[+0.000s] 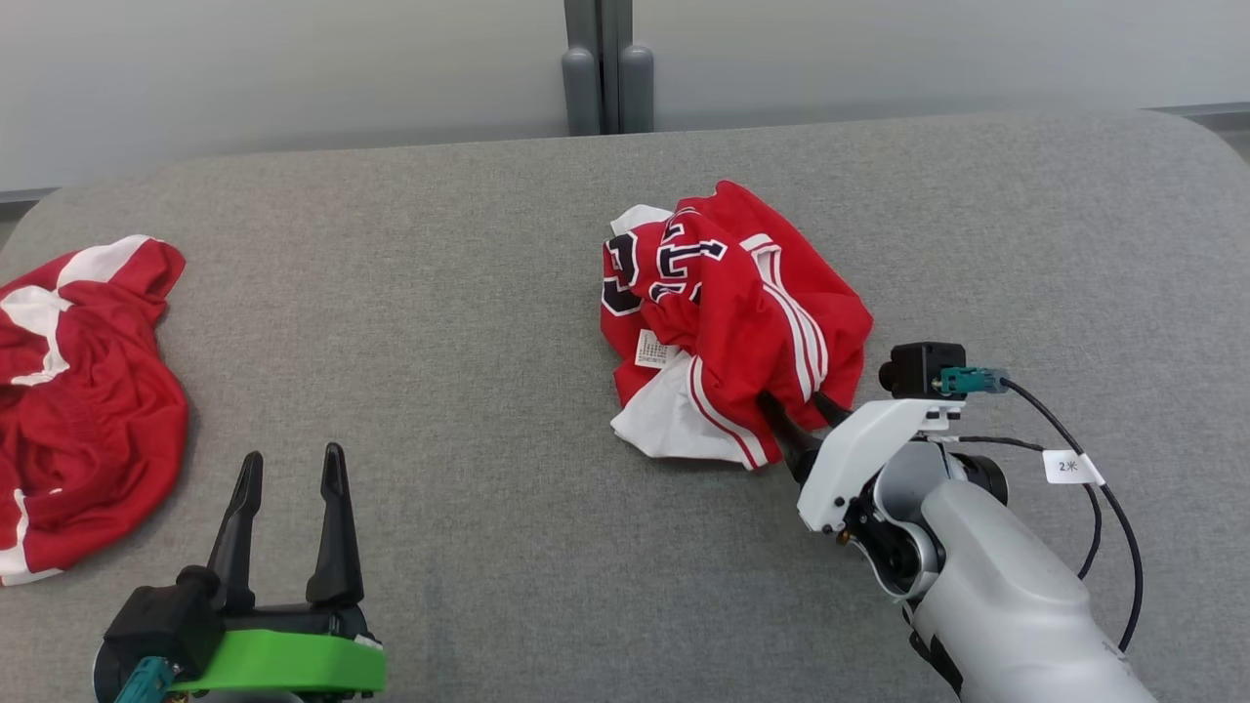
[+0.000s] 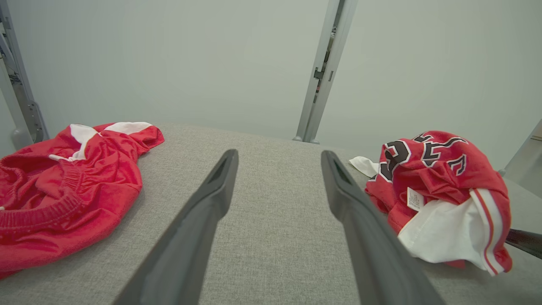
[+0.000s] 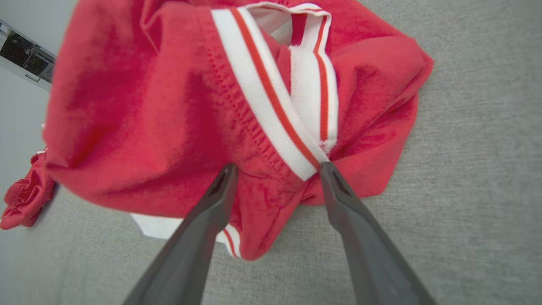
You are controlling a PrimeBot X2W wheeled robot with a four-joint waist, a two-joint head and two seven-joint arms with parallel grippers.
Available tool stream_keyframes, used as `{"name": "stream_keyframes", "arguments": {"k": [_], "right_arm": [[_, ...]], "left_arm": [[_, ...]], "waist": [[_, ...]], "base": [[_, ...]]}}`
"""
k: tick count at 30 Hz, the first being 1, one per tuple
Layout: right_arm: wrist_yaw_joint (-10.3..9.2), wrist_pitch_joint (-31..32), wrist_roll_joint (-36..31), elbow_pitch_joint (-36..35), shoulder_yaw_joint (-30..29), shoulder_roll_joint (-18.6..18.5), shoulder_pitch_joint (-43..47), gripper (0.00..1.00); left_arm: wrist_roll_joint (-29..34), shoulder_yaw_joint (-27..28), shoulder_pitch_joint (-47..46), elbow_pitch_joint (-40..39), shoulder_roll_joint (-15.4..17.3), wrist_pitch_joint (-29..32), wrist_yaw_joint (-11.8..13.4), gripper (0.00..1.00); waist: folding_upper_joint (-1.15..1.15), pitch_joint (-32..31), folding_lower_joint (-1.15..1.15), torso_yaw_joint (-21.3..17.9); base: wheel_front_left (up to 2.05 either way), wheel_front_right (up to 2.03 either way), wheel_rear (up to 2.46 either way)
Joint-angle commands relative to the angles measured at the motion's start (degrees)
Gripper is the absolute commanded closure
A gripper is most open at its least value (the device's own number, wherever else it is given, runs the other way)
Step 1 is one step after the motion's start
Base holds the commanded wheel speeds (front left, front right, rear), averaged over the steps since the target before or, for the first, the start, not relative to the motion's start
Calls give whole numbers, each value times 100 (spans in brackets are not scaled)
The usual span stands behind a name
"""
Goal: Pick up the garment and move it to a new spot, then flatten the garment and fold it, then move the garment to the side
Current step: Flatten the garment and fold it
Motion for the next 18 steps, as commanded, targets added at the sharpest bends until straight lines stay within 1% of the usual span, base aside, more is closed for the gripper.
{"name": "stream_keyframes", "arguments": {"k": [1,4,5,6,8,12,18], "right_arm": [[0,-138,81,88,83,-14,-151,0],[0,-215,278,239,295,-14,-259,0],[0,-259,318,293,381,-14,-317,7],[0,-279,366,333,436,-16,-352,48],[0,-442,368,384,584,-14,-461,100],[0,-737,432,487,793,-16,-585,100],[0,-1285,201,415,988,-15,-915,100]], "left_arm": [[0,-12,-108,-2,38,-3,-25,0],[-5,-7,-117,8,37,-3,-25,0],[-7,-13,-123,8,37,-3,-25,0],[-11,-19,-126,11,37,-3,-25,0],[-17,-32,-136,23,45,-3,-25,0],[-37,-10,-136,25,41,-3,-25,0],[-43,42,-40,-28,34,-3,-25,0]], "waist": [[0,31,0,38],[0,37,0,44],[0,39,0,43],[0,38,0,42],[0,32,0,38],[0,-9,0,8],[0,-124,0,-58]], "base": [[0,0,0],[0,0,0],[0,0,0],[0,0,0],[0,0,0],[0,0,0],[0,0,0]]}}
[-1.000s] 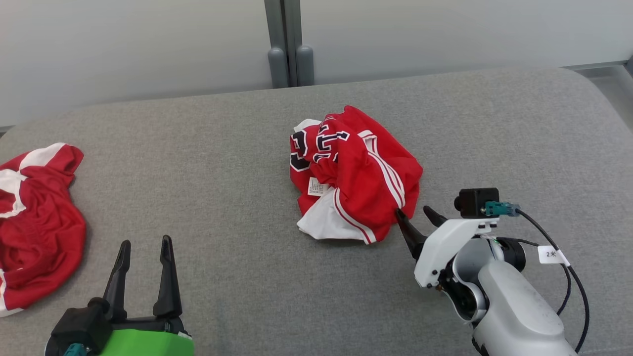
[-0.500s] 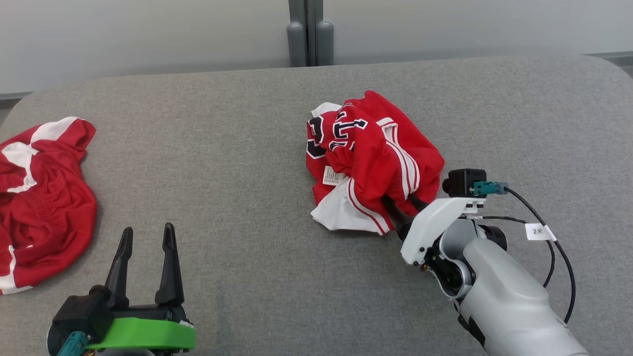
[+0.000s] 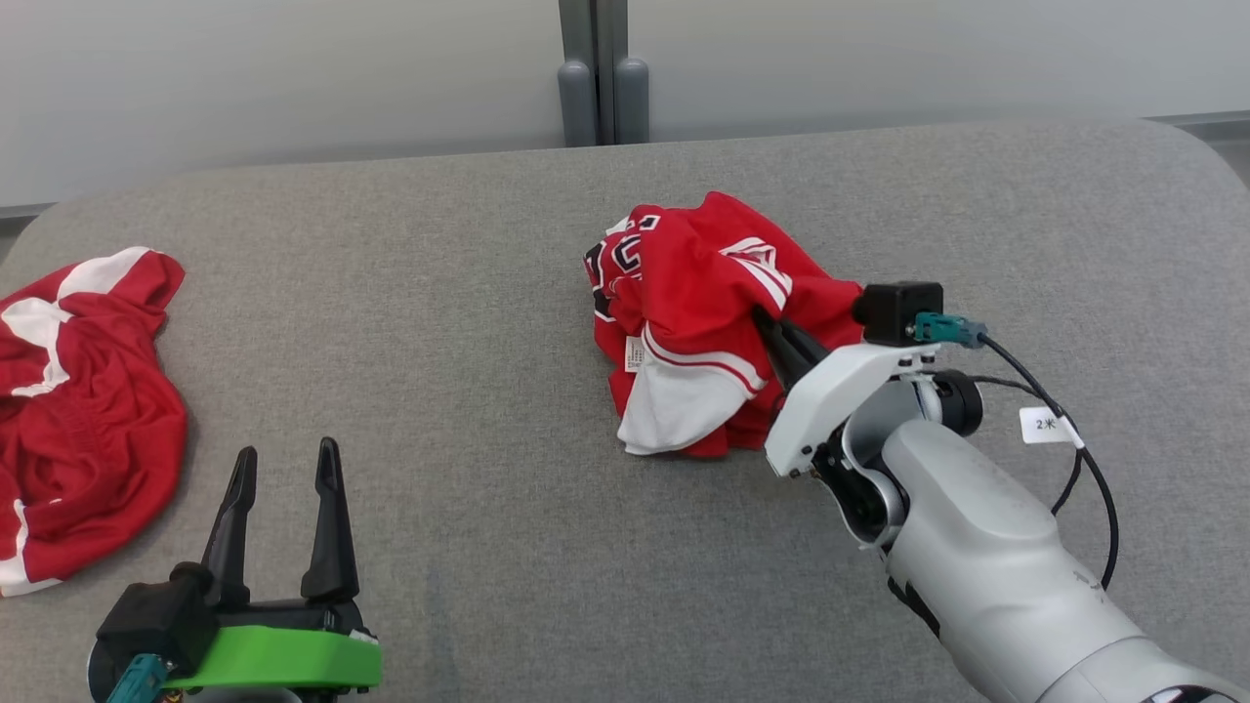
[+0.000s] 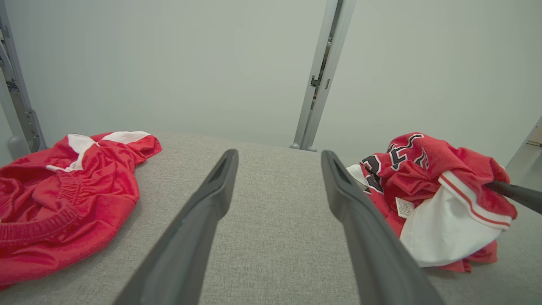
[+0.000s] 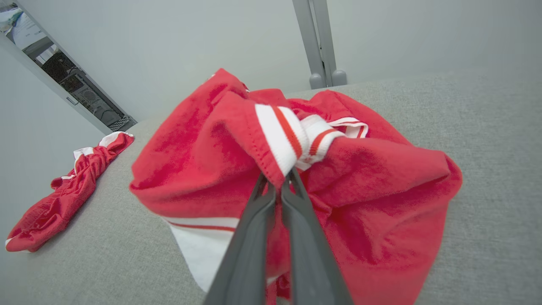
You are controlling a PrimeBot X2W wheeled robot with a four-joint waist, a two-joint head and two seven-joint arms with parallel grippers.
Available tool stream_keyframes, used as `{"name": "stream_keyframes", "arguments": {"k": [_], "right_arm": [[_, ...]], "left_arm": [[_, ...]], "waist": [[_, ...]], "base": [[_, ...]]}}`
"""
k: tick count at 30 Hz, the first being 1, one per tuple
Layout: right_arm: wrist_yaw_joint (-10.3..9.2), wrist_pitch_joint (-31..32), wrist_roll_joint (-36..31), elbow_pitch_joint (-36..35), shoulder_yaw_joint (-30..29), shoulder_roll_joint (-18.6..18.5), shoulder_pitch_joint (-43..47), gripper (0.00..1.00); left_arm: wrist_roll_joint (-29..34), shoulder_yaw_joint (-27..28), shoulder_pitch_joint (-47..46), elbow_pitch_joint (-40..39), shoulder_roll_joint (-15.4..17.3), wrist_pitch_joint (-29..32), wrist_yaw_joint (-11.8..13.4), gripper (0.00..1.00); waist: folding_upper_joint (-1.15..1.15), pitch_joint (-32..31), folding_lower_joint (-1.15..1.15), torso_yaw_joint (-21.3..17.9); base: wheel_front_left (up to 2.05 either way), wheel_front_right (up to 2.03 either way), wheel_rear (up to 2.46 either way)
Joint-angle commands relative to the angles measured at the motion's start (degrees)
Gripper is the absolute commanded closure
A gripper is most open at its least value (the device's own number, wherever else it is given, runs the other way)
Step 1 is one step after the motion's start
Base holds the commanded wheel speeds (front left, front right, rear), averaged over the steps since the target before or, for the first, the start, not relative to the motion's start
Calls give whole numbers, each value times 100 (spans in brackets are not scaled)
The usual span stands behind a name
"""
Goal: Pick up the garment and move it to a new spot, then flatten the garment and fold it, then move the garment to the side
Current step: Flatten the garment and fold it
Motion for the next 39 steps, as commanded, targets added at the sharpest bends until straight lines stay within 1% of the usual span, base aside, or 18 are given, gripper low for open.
{"name": "stream_keyframes", "arguments": {"k": [1,4,7,10,12,13,15,18,22,24,26,27,29,30,33,37,39], "right_arm": [[0,-117,-74,-115,53,-12,-153,100],[0,-185,-98,-387,160,-13,-341,100],[0,-49,17,-762,316,-13,-602,100],[0,158,220,-1089,525,-14,-924,100],[0,246,468,-1270,657,-14,-1175,100],[0,277,726,-1374,708,-13,-1295,100],[0,252,1012,-1456,822,-14,-1569,100],[0,158,1760,-1678,1018,-7,-1851,100],[0,-292,2904,-2035,1322,-14,-2218,100],[1,-539,3335,-2228,1439,-13,-2446,100],[1,-670,3698,-2373,1424,-14,-2592,100],[0,-691,3751,-2380,1391,-20,-2657,100],[0,-708,3600,-2334,960,-45,-2714,100],[0,-702,3478,-2247,804,-29,-2600,100],[1,-705,3037,-1740,584,5,-2294,100],[0,-708,2489,-845,283,-25,-1836,100],[1,-707,2198,-479,-5,-39,-1571,100]], "left_arm": [[-24,39,34,-25,28,-3,-24,0],[-26,63,80,-51,21,-3,-24,0],[-31,75,108,-71,15,-3,-24,0],[-10,64,128,-112,7,-3,-24,0],[-12,42,117,-125,4,-3,-24,0],[-18,20,98,-130,2,-3,-24,0],[-35,-26,61,-134,-1,-3,-24,0],[-55,-92,19,-132,-6,-3,-24,0],[-67,-109,-3,-145,-12,-3,-24,0],[-66,-86,-9,-150,-13,-3,-24,0],[-61,-53,-26,-150,-13,-3,-24,0],[-55,-43,-41,-150,-14,-3,-24,0],[-25,-62,-76,-156,-15,-3,-24,0],[-21,-74,-91,-159,-16,-3,-24,0],[-35,-86,-130,-173,-15,-3,-24,0],[-55,-100,-173,-194,-18,-3,-24,0],[-58,-91,-189,-203,-18,-3,-24,0]], "waist": [[0,-58,0,-37],[0,-114,0,-66],[0,-155,0,-98],[0,-150,0,-111],[0,-127,0,-95],[0,-111,0,-78],[0,-82,0,-37],[0,-50,0,39],[0,-13,0,83],[0,7,0,71],[0,30,0,38],[0,44,0,18],[0,72,0,-17],[0,82,0,-29],[0,128,0,-85],[0,211,0,-184],[0,249,0,-232]], "base": [[0,0,0],[0,0,0],[0,0,0],[0,0,0],[0,0,0],[0,0,0],[0,0,0],[0,0,0],[0,0,0],[0,0,0],[0,0,0],[0,0,0],[0,0,0],[0,0,0],[0,0,0],[0,0,0],[0,0,0]]}}
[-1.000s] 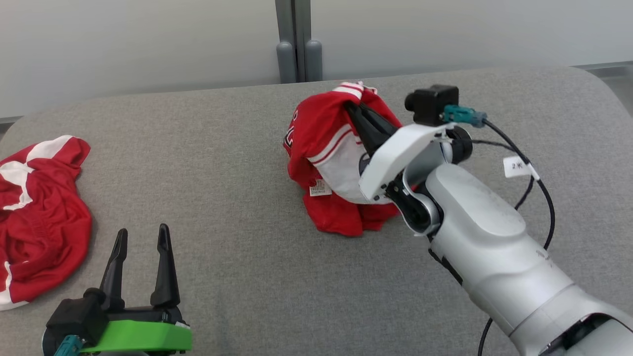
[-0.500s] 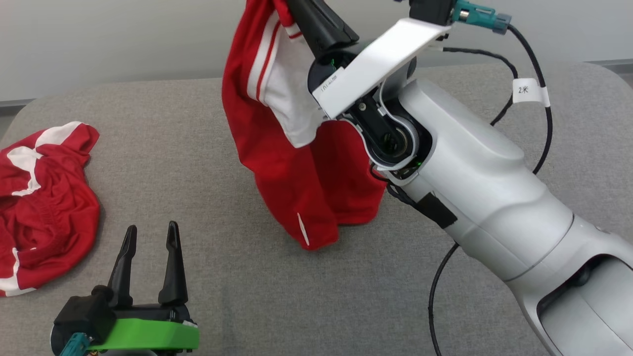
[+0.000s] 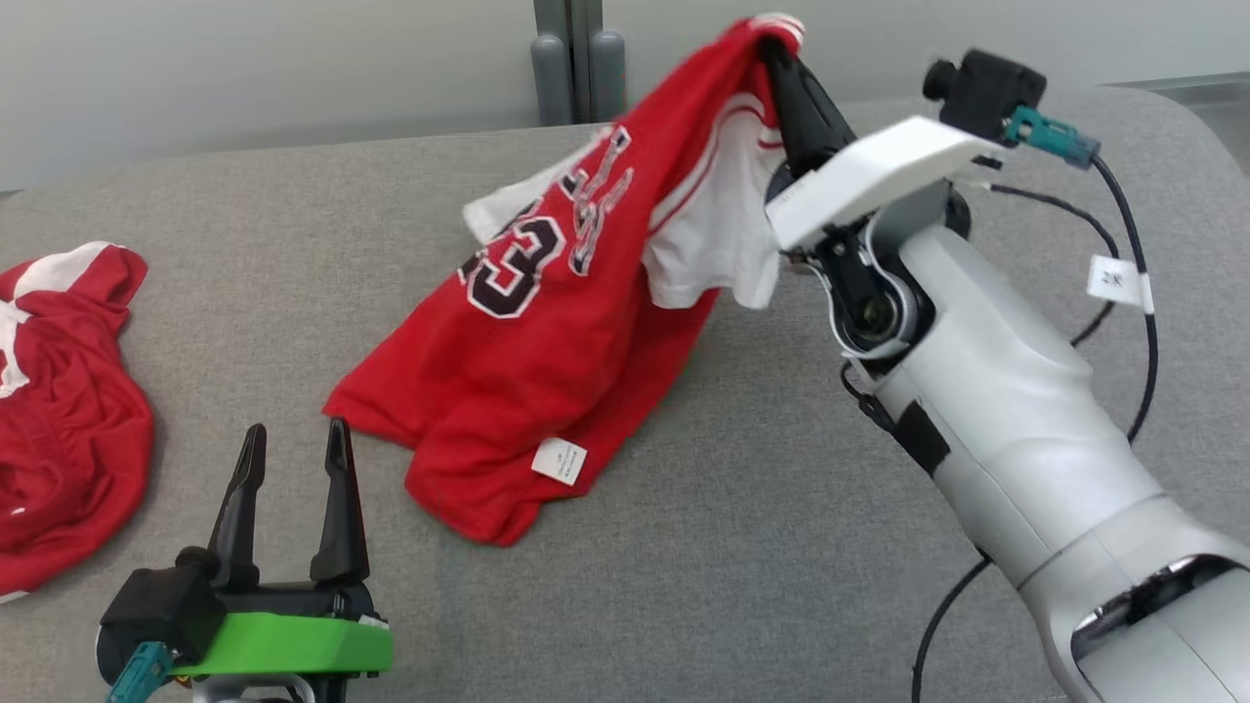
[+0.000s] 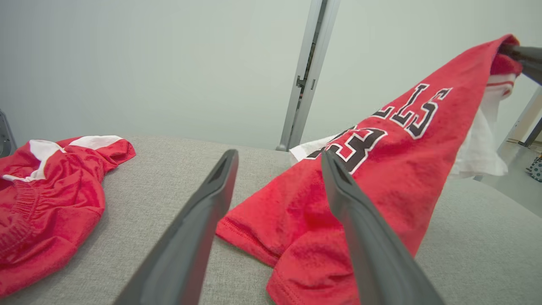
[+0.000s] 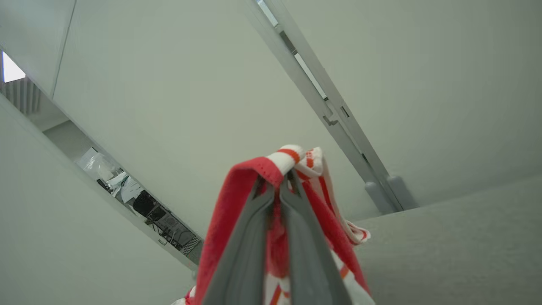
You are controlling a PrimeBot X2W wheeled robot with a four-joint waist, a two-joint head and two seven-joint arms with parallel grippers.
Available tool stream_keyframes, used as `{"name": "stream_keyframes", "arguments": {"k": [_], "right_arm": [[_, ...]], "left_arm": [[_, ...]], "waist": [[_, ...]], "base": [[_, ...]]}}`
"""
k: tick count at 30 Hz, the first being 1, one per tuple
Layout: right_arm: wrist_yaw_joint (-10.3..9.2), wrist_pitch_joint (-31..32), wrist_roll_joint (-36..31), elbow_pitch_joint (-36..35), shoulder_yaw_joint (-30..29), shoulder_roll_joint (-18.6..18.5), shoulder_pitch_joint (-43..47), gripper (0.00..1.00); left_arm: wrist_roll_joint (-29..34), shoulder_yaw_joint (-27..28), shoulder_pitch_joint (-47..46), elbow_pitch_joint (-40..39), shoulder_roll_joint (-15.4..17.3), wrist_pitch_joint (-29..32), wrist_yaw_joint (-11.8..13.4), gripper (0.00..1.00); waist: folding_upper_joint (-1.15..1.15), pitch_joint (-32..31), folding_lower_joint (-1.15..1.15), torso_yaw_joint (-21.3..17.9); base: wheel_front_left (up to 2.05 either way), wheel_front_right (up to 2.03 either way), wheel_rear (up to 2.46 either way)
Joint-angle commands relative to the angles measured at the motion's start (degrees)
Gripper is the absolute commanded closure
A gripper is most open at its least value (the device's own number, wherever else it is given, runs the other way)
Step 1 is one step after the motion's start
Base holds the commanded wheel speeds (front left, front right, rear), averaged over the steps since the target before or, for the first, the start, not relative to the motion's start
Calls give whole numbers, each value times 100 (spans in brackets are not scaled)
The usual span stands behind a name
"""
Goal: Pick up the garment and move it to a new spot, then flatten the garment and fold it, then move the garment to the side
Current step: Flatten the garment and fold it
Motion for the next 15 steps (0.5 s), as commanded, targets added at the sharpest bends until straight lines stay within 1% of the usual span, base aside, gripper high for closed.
{"name": "stream_keyframes", "arguments": {"k": [1,4,8,12,15], "right_arm": [[2,-15,-159,136,-195,-62,229,100],[2,-16,-464,261,-666,-186,645,100],[2,-16,-862,156,-1059,-345,1232,100],[2,-17,-1104,-129,-1388,-496,1754,100],[2,-17,-1209,-552,-1580,-536,2167,100]], "left_arm": [[-37,19,-103,-19,6,-3,-24,0],[-27,42,-106,-27,5,-3,-24,0],[-19,94,-97,-34,4,-3,-24,0],[-6,113,-90,-16,4,-3,-24,0],[-2,132,-49,-26,3,-3,-24,0]], "waist": [[0,68,0,-76],[0,107,0,-142],[0,125,0,-239],[0,114,0,-312],[0,93,0,-364]], "base": [[0,0,0],[0,0,0],[0,0,0],[0,0,0],[0,0,0]]}}
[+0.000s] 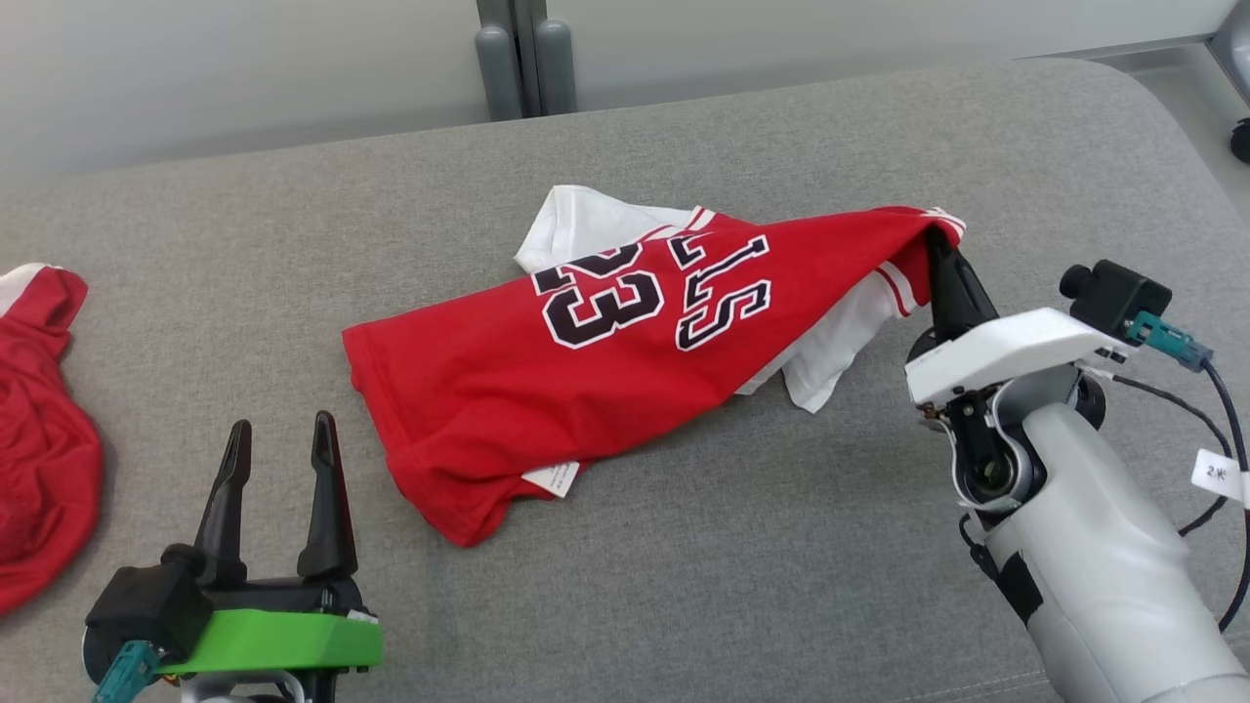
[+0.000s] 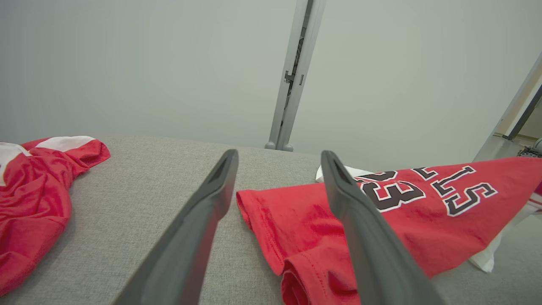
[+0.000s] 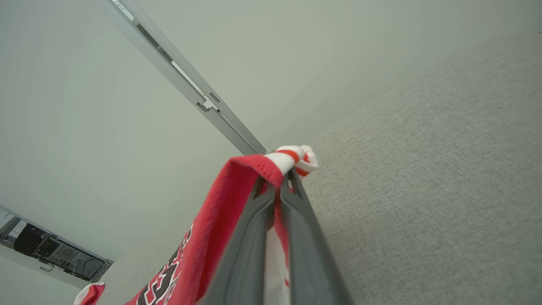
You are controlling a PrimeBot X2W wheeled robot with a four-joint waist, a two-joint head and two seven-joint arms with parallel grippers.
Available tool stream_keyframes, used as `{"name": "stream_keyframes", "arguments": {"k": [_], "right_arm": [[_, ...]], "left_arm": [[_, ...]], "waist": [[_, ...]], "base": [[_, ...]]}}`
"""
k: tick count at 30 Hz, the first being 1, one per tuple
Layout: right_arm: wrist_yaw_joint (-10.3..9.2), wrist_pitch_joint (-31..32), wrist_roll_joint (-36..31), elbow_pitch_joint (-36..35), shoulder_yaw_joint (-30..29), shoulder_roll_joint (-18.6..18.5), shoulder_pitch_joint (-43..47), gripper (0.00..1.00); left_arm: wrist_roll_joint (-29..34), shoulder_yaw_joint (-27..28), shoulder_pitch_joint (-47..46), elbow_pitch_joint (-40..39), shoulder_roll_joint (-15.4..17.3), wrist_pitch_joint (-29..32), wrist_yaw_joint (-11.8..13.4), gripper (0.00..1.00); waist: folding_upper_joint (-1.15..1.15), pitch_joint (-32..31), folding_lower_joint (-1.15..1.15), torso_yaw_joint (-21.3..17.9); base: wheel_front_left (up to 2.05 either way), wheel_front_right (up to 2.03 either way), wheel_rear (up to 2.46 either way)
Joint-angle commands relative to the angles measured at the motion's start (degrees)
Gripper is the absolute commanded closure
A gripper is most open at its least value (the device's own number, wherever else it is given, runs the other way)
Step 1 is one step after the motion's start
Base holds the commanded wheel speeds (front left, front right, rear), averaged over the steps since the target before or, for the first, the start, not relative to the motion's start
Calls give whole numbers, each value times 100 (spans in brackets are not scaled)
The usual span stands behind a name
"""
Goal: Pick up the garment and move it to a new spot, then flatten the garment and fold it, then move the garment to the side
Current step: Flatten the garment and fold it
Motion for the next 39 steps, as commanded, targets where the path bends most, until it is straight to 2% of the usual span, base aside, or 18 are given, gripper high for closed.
{"name": "stream_keyframes", "arguments": {"k": [1,7,15,19,22,26,31,39], "right_arm": [[1,-7,-77,-217,-74,-28,219,100],[2,416,-464,-1350,-662,52,1154,100],[1,1654,-1119,-3722,-1633,455,2226,100],[1,2200,-1632,-4079,-2055,509,2330,100],[1,2402,-2086,-3714,-2200,513,2006,100],[2,2403,-2863,-2808,-2207,513,1392,100],[1,2065,-3493,-1538,-2157,307,509,100],[1,1445,-4044,111,-2320,33,-539,100]], "left_arm": [[-2,28,0,-15,8,-3,-24,0],[-6,27,3,-38,7,-3,-24,0],[-35,-62,-137,-45,16,-3,-24,0],[-39,-81,-165,-49,16,-3,-24,0],[-45,-118,-245,-39,18,-3,-24,0],[-50,-220,-369,-22,45,-3,-24,0],[-58,-323,-503,-7,75,-3,-24,0],[-83,-439,-646,28,76,-3,-24,0]], "waist": [[0,-14,0,-37],[0,6,0,-87],[0,107,0,20],[0,186,0,81],[0,274,0,136],[0,402,0,281],[0,570,0,512],[0,794,0,887]], "base": [[0,0,0],[0,0,0],[0,0,0],[0,0,0],[0,0,0],[0,0,0],[0,0,0],[0,0,0]]}}
